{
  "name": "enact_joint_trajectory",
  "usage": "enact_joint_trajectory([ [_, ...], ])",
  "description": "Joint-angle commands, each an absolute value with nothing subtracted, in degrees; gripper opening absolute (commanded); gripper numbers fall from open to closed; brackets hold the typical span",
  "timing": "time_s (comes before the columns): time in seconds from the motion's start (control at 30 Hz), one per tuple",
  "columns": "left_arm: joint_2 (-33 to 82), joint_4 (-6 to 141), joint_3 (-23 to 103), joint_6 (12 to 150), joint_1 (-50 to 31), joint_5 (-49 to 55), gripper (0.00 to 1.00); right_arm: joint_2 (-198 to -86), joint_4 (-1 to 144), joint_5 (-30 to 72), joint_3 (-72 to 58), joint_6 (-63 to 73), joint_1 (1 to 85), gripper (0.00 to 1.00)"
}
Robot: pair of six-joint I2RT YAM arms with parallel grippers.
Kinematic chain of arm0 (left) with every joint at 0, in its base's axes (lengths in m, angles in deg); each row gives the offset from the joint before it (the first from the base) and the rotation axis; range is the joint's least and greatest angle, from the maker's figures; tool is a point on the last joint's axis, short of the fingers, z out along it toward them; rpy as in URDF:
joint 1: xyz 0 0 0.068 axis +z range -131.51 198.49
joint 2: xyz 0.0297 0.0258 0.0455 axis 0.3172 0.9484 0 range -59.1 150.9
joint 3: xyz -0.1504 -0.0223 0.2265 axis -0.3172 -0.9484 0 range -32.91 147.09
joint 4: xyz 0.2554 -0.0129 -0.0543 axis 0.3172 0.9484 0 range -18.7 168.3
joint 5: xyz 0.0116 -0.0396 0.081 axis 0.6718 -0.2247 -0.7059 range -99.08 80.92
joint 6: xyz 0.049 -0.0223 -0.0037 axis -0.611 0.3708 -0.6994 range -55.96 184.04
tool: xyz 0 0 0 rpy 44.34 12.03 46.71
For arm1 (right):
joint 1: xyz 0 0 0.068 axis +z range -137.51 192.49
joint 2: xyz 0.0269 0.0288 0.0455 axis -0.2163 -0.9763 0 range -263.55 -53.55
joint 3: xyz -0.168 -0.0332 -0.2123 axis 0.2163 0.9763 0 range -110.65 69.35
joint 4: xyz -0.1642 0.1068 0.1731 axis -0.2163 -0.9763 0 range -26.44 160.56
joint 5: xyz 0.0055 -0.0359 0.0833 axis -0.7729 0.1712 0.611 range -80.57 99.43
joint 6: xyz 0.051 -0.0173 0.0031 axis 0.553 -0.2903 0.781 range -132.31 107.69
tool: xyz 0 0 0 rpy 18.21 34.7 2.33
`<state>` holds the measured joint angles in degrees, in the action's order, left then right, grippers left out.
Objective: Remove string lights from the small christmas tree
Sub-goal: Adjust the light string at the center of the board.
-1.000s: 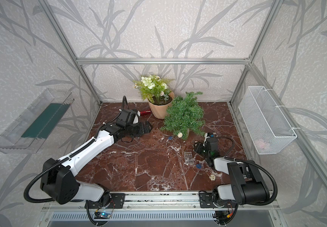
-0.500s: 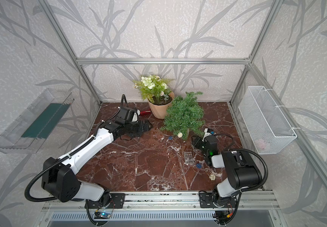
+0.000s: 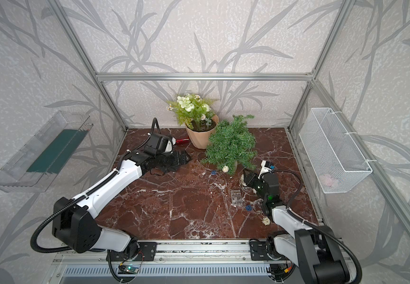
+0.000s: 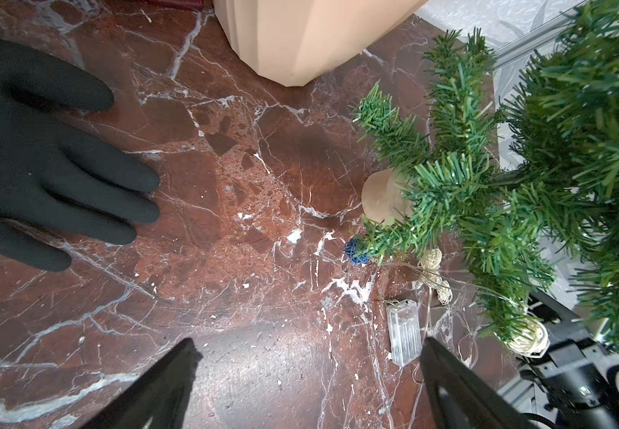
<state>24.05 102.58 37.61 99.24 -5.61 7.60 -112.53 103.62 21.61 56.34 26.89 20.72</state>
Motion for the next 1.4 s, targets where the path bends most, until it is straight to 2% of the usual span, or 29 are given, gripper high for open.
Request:
enact_joint_trajectory([
  [0.0, 24.9, 102.8, 38.0, 99.9, -5.3, 8.5, 0.94, -106.5, 92.3, 20.8, 59.4, 25.0, 20.7, 0.54],
  [0.23, 26.3, 103.5, 38.8, 98.9, -5.3, 9.6, 0.94, -108.5, 94.6, 23.4, 59.8, 24.6, 21.5, 0.59],
  [0.47, 27.7, 104.7, 40.7, 98.0, -5.3, 10.5, 0.94, -125.3, 108.6, 28.8, 54.6, 24.6, 22.9, 0.59],
  [0.8, 27.2, 106.0, 41.4, 96.7, -5.3, 9.8, 0.94, -142.7, 126.2, 25.8, 50.7, 28.1, 23.7, 0.55],
  [0.83, 27.3, 106.1, 41.5, 96.6, -5.3, 9.7, 0.94, -143.7, 127.8, 25.0, 51.0, 28.6, 23.7, 0.53],
  [0.87, 27.3, 106.2, 41.7, 96.5, -5.3, 9.7, 0.94, -145.0, 129.8, 24.6, 51.4, 29.2, 23.7, 0.48],
  [0.93, 27.3, 106.4, 42.0, 96.3, -5.3, 9.6, 0.93, -146.8, 133.2, 24.8, 52.2, 29.5, 23.7, 0.27],
  [1.0, 27.5, 106.5, 42.1, 96.3, -5.3, 9.6, 0.94, -147.2, 135.7, 24.5, 53.1, 30.3, 23.7, 0.00],
  [1.37, 28.4, 105.7, 42.3, 97.3, -5.3, 9.8, 0.94, -133.5, 121.1, 22.0, 55.1, 29.4, 22.8, 0.00],
])
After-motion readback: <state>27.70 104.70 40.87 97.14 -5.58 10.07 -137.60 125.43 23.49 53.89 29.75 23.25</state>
